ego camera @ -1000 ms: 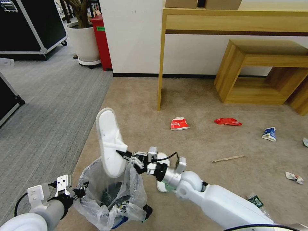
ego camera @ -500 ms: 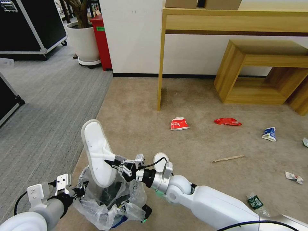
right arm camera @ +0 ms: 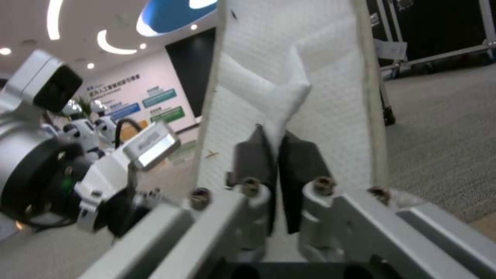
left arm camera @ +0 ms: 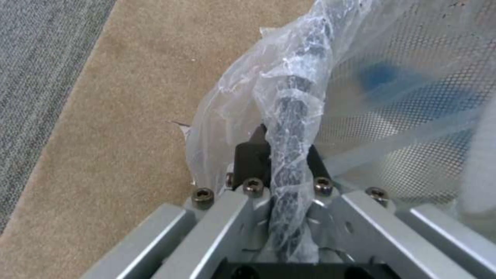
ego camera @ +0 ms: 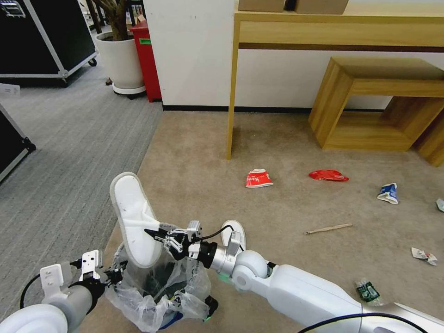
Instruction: Pick up the trash bin and place the garbage on the floor into it.
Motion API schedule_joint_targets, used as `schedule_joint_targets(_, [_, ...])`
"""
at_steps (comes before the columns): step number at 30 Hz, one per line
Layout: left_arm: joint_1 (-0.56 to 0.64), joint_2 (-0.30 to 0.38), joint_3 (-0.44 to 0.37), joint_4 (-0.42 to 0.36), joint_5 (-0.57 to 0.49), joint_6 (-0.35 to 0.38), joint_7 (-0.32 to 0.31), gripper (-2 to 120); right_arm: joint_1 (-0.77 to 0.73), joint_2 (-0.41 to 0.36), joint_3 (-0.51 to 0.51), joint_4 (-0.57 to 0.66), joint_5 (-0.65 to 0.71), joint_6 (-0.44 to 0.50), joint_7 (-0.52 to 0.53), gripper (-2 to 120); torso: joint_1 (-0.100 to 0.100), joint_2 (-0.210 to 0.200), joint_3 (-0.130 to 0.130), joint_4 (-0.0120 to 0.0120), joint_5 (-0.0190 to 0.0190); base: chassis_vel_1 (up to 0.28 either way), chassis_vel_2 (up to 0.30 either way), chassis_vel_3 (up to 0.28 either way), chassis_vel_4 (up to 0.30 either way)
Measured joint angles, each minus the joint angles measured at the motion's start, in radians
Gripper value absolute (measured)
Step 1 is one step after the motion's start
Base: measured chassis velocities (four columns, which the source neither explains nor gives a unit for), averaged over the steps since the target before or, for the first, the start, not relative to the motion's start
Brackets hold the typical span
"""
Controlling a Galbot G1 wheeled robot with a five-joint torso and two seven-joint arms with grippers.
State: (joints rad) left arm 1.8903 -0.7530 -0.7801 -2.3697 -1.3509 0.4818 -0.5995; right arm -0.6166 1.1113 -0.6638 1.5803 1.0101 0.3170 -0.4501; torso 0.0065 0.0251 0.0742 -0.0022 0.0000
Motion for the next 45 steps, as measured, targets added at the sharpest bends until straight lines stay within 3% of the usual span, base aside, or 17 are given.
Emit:
schedule_joint_targets(6, [0.000,0.011,-0.005,-0.003,-0.006,-0.002,-0.003,0,-0.001,-0.009,0.003,-0.002,-0.005,-0.006,-0.012,32,0.000,0.000,0.000,0.0000,0.0001,0.000,0.000,0.000,0.000])
schedule_joint_targets(16, [0.001,0.009,-0.001,-0.003,-0.003,-0.002,-0.004,0,0.022,-0.030,0.024,0.010,0.001,-0.015,0.041,65,0.000,0.000,0.000,0.0001,0.0001,0.000,0.000,0.000,0.000])
schedule_joint_targets(18, [0.002,0.019,-0.007,-0.003,-0.008,-0.004,-0.004,0,0.028,-0.046,0.068,0.041,0.006,-0.030,0.084,75,0.000,0.000,0.000,0.0002,0.0002,0.000,0.000,0.000,0.000])
schedule_joint_targets(21, [0.003,0.023,-0.010,-0.004,-0.009,-0.005,-0.005,0,0.031,-0.055,0.098,0.057,0.009,-0.042,0.106,80,0.000,0.000,0.000,0.0002,0.0002,0.000,0.000,0.000,0.000])
schedule_joint_targets(22, [0.003,0.029,-0.012,-0.004,-0.012,-0.006,-0.005,0,0.037,-0.075,0.147,0.079,0.018,-0.058,0.144,85,0.000,0.000,0.000,0.0003,0.0002,0.000,0.000,0.000,0.000])
schedule_joint_targets(23, [-0.002,0.040,-0.015,-0.002,-0.018,-0.009,-0.006,0,0.039,-0.141,0.276,0.121,0.020,-0.117,0.227,97,0.000,0.000,0.000,0.0002,0.0003,0.000,0.000,0.000,0.000])
schedule_joint_targets(24, [-0.002,0.040,-0.015,-0.002,-0.018,-0.009,-0.006,0,0.039,-0.141,0.276,0.121,0.020,-0.117,0.227,97,0.000,0.000,0.000,0.0002,0.0003,0.000,0.000,0.000,0.000])
schedule_joint_targets(28, [-0.005,0.045,-0.010,0.004,-0.018,-0.009,-0.005,0,-0.042,-0.237,0.454,0.164,-0.024,-0.233,0.390,100,0.000,0.000,0.000,0.0000,0.0003,0.000,0.000,0.000,0.000])
schedule_joint_targets(36, [-0.008,0.047,-0.007,-0.003,-0.018,-0.009,-0.002,0,-0.242,-0.283,0.657,0.254,-0.028,-0.382,0.564,100,0.000,0.000,0.000,-0.0002,0.0004,0.000,0.000,0.000,0.000])
schedule_joint_targets(41, [-0.001,0.038,-0.007,-0.008,-0.013,-0.009,0.002,0,-0.322,-0.289,0.695,0.289,-0.027,-0.497,0.680,100,0.000,0.000,0.000,0.0000,0.0002,0.000,0.000,0.000,0.000])
schedule_joint_targets(45, [0.006,0.031,-0.004,-0.012,-0.005,-0.008,0.007,0,-0.332,-0.276,0.671,0.265,-0.028,-0.510,0.694,100,0.000,0.000,0.000,0.0000,0.0001,0.000,0.000,0.000,0.000])
